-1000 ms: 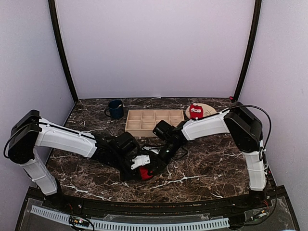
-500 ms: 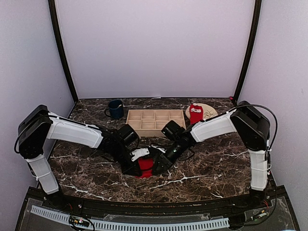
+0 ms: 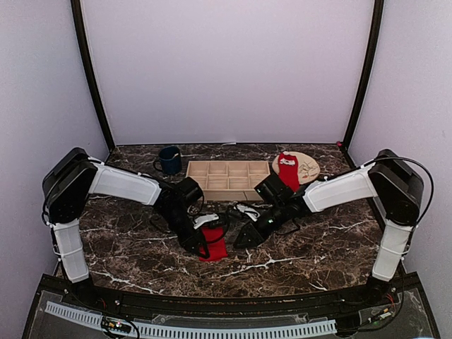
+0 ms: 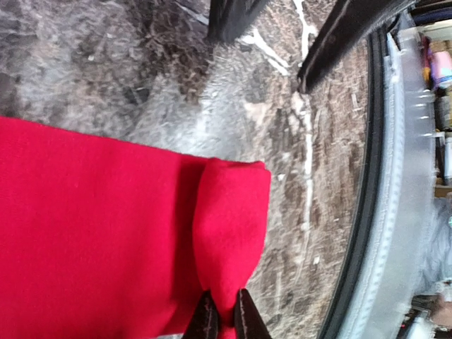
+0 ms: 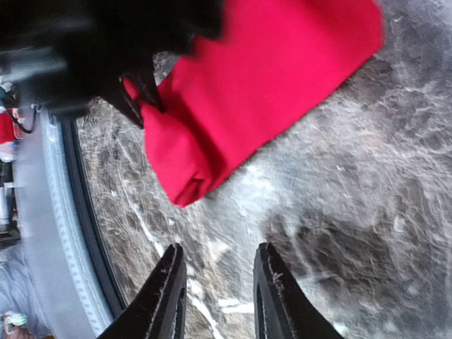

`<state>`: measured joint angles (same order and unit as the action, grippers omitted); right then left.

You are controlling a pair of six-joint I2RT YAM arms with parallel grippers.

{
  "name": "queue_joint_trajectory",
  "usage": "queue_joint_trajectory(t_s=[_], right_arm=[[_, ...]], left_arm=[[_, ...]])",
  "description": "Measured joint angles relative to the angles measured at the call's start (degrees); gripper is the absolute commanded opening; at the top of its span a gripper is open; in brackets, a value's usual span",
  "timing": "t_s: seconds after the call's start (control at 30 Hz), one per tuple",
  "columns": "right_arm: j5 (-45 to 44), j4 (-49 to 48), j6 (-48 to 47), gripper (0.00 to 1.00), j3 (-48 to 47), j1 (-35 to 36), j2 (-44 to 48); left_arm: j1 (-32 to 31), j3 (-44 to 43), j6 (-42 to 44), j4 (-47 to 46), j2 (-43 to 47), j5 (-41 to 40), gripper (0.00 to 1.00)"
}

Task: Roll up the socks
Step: Roll the sock at the center of the board.

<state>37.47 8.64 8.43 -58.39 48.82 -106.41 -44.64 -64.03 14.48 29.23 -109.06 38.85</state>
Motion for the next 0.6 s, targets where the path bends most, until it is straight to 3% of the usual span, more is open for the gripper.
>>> queue_joint_trajectory(t_s=[0.27,0.6], right_arm=[[-16.04,-3.52,-6.43,0.32,3.41,6.78,8.00],[-31.58,-4.37,-16.17,0.36,3.65,17.66,8.50]], left_arm=[[1.92,-4.20,0.76,5.20,-5.84,9.03,0.07],[4.22,-7.30,1.86,10.19,-10.25,14.82,0.07]])
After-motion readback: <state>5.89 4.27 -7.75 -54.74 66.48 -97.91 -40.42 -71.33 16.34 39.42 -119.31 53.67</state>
